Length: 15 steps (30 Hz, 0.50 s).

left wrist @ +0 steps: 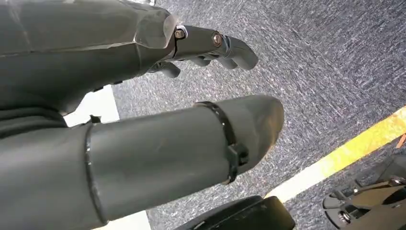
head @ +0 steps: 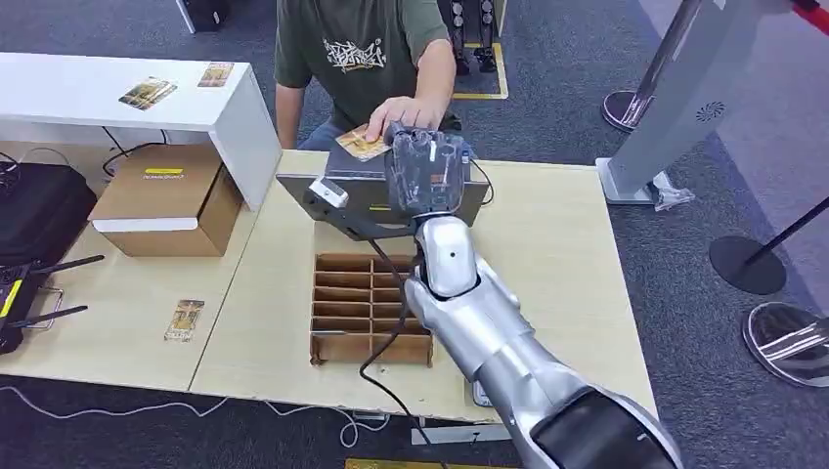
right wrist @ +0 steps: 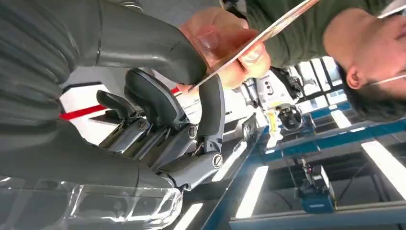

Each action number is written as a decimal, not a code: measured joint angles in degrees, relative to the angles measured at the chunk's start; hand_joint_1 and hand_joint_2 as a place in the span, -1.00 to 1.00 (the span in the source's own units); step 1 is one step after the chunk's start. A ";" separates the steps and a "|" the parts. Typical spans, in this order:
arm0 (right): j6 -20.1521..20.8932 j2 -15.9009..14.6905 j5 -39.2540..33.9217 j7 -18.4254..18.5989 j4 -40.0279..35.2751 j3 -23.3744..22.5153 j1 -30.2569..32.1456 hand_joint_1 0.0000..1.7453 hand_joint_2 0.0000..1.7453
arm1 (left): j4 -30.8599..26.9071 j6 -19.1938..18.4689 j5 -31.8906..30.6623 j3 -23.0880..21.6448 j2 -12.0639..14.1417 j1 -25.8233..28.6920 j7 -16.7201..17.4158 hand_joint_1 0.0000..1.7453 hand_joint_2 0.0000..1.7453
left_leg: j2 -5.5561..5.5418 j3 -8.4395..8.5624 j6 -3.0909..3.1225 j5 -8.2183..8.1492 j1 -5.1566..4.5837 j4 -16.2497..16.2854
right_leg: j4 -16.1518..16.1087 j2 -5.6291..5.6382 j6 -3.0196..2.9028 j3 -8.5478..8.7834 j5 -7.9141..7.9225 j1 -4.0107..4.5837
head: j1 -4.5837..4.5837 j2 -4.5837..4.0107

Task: Pass the card to the sensor for recognition and then transmit it.

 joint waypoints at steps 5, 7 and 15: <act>-0.33 -0.02 1.27 0.66 0.83 0.00 0.05 -0.38 1.00 | 0.00 -0.02 0.00 -0.61 0.07 0.04 -0.02 -1.00 -1.00 | 0.00 0.00 0.00 0.00 0.00 0.00 | 0.00 0.01 0.00 -0.03 0.00 0.00 | -0.02 0.00; -0.74 -0.04 1.66 0.89 0.85 0.00 0.20 -1.00 1.00 | 0.00 -0.20 0.00 -0.98 0.09 0.02 0.00 -1.00 -1.00 | 0.01 0.00 -0.01 0.00 0.00 0.00 | 0.00 0.01 0.00 -0.04 0.00 0.00 | -0.02 0.00; -1.62 -0.35 2.82 1.31 0.85 -0.15 0.59 -1.00 1.00 | 0.00 -0.83 0.00 -1.81 0.07 -0.12 0.13 -1.00 -1.00 | 0.02 0.00 -0.01 0.00 0.00 0.00 | 0.00 0.04 0.00 -0.04 0.00 0.00 | 0.00 0.00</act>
